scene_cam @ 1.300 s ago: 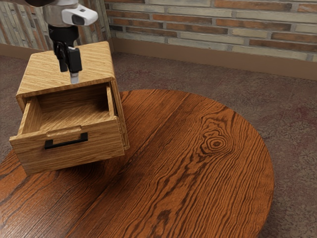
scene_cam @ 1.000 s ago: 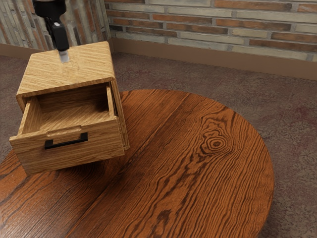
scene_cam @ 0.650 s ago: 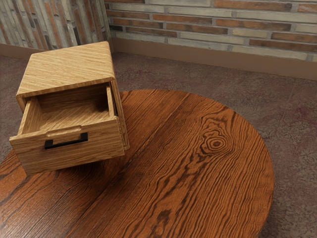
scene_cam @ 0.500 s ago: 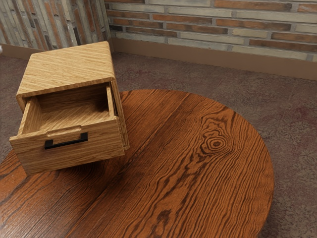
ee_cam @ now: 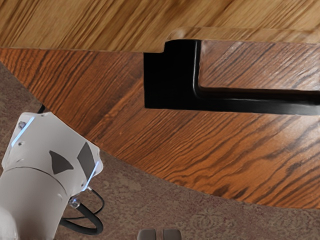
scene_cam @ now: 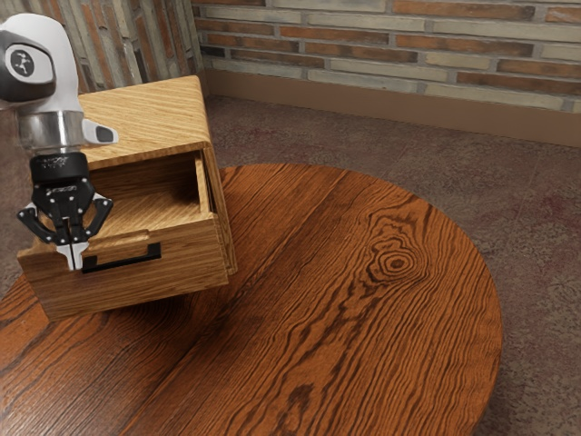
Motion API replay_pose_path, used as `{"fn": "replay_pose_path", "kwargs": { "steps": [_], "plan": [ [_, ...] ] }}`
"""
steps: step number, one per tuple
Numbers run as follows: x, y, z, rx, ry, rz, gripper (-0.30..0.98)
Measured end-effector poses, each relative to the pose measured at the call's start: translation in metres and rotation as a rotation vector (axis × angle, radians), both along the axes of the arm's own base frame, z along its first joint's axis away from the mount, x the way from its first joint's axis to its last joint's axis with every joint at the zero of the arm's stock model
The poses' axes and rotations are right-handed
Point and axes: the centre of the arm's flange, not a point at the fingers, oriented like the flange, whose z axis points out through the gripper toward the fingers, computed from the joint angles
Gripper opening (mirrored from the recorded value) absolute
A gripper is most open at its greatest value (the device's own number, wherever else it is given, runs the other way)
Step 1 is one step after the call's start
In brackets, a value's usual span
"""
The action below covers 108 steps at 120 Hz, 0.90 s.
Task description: Push the drawer handle with one arm to close the drawer
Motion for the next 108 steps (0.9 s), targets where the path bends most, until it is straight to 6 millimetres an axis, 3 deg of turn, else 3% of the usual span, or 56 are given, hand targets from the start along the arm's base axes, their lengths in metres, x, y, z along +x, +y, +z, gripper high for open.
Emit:
{"fn": "replay_pose_path", "kwargs": {
  "steps": [8,20,42,72,108],
  "plan": [
    [-0.004,-0.016,-0.003,0.034,0.007,0.029,-0.09],
    [-0.006,-0.025,-0.025,0.056,0.025,0.078,-0.10],
    [0.013,-0.038,-0.041,0.089,-0.015,0.102,-0.10],
    [0.028,-0.038,-0.043,0.131,-0.107,0.061,-0.10],
    [0.047,-0.017,-0.037,0.173,-0.191,-0.006,-0.10]
  ]
}}
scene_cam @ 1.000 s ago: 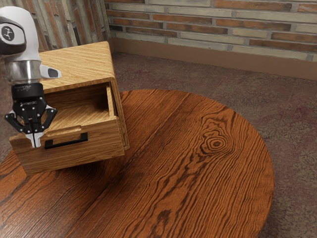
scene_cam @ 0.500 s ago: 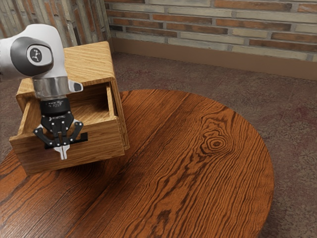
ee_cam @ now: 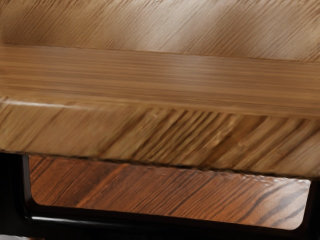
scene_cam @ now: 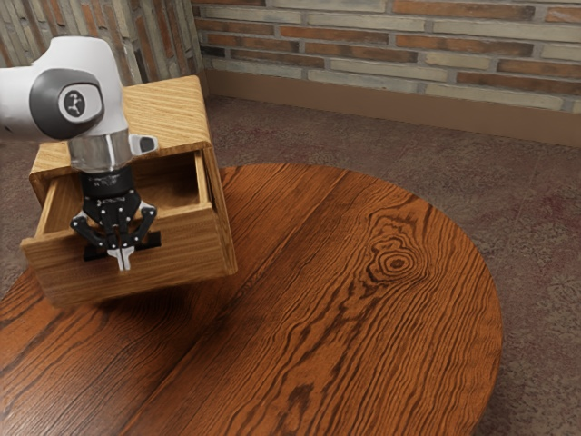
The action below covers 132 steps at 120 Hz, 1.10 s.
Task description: Push the drawer handle with one arm to close the drawer
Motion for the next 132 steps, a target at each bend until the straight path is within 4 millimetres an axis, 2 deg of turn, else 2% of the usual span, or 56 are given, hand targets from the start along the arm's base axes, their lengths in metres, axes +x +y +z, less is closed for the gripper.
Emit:
{"fn": "replay_pose_path", "kwargs": {
  "steps": [29,72,80,94,108,114,121,132],
  "plan": [
    [0.036,0.044,-0.001,-0.008,-0.022,-0.009,-0.10],
    [0.092,0.089,-0.007,-0.033,-0.053,-0.037,-0.10],
    [0.101,0.105,-0.007,-0.031,-0.061,-0.030,-0.10],
    [0.112,0.147,-0.012,-0.014,-0.067,-0.001,-0.10],
    [0.131,0.122,-0.006,-0.020,-0.092,-0.073,-0.05],
    [0.130,0.125,0.002,-0.011,-0.107,-0.077,-0.07],
    [0.118,0.133,0.021,0.008,-0.130,-0.068,-0.09],
    [0.059,0.121,0.086,0.065,-0.187,-0.060,-0.10]
  ]
}}
